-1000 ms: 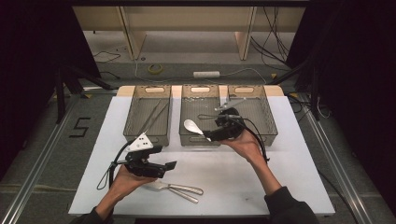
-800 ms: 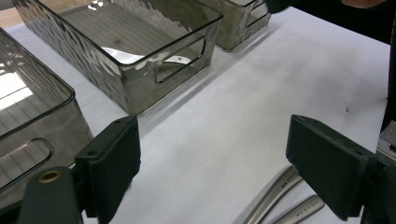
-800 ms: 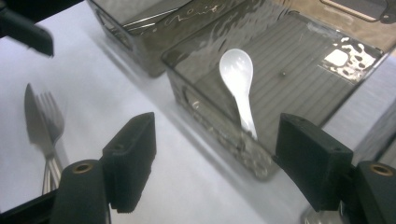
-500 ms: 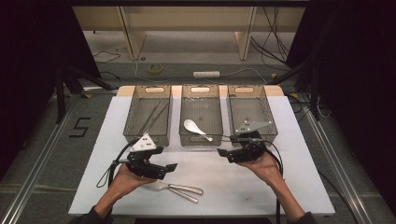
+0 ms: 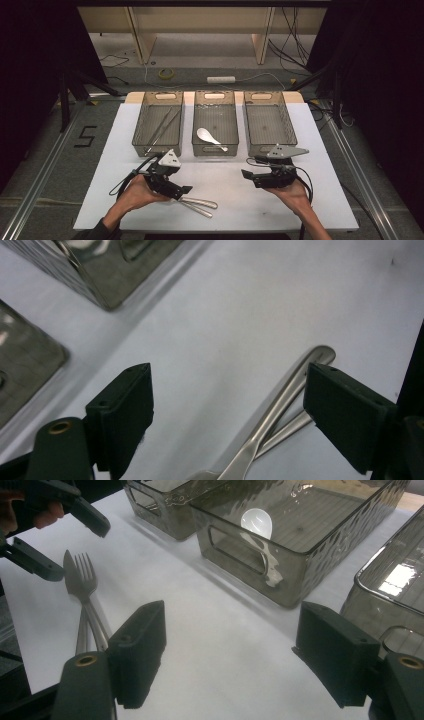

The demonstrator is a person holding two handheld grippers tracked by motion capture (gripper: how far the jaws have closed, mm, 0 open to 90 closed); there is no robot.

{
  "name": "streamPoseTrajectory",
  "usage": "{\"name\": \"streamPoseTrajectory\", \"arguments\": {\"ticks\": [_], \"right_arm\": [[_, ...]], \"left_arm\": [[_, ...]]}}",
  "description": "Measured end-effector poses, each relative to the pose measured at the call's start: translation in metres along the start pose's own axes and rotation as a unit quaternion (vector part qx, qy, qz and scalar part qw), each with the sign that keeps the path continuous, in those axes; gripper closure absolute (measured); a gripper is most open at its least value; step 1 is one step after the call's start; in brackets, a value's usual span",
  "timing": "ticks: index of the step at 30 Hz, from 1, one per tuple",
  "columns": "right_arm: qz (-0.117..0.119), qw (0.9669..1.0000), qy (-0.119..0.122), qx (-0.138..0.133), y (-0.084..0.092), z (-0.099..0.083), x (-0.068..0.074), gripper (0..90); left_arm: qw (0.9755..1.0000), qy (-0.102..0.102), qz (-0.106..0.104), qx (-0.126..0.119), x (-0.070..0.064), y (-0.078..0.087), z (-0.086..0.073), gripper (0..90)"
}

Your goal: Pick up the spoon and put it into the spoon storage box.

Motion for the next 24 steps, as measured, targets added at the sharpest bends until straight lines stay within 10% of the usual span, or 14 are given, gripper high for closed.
{"name": "streamPoseTrajectory", "arguments": {"ticks": [24], "right_arm": [[-0.016,0.9996,-0.013,-0.020,0.017,-0.018,0.000,26.6]], "left_arm": [[0.9958,-0.022,0.006,0.089,0.002,-0.017,-0.004,22.4]]}}
Point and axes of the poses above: each handheld gripper's, and its own axes: y roughly backward along the jaws, z roughly out of its top, x roughly to its left, the point moved 7 cm from there along -y, roughly forward along the jaws, and after that the axes turned 8 degrees about x, right-handed, at the moved point
